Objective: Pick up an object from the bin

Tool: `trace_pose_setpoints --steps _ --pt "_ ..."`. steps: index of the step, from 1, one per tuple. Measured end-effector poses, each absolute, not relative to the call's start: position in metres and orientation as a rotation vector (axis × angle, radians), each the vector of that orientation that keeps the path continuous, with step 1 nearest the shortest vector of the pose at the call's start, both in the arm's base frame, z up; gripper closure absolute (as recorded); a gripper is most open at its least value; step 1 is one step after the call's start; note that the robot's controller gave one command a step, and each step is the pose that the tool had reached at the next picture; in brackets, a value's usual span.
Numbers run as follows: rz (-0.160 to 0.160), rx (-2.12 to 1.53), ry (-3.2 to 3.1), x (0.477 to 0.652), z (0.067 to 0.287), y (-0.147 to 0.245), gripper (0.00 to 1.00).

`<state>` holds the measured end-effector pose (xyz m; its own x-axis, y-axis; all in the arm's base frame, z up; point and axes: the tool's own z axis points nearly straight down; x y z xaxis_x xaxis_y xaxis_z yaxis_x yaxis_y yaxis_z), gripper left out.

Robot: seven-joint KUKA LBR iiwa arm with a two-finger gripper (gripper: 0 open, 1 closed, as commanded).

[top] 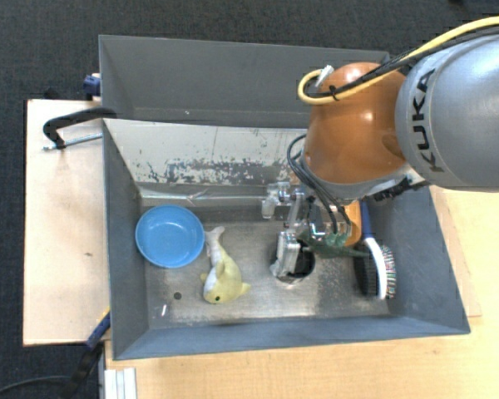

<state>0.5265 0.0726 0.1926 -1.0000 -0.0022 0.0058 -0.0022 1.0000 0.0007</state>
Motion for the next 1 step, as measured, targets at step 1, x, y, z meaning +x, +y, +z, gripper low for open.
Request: trace_pose_setpoints --steps 1 --pt "-0.003 0.526 -3.097 0.5015 0.0689 0.1462 0.0"
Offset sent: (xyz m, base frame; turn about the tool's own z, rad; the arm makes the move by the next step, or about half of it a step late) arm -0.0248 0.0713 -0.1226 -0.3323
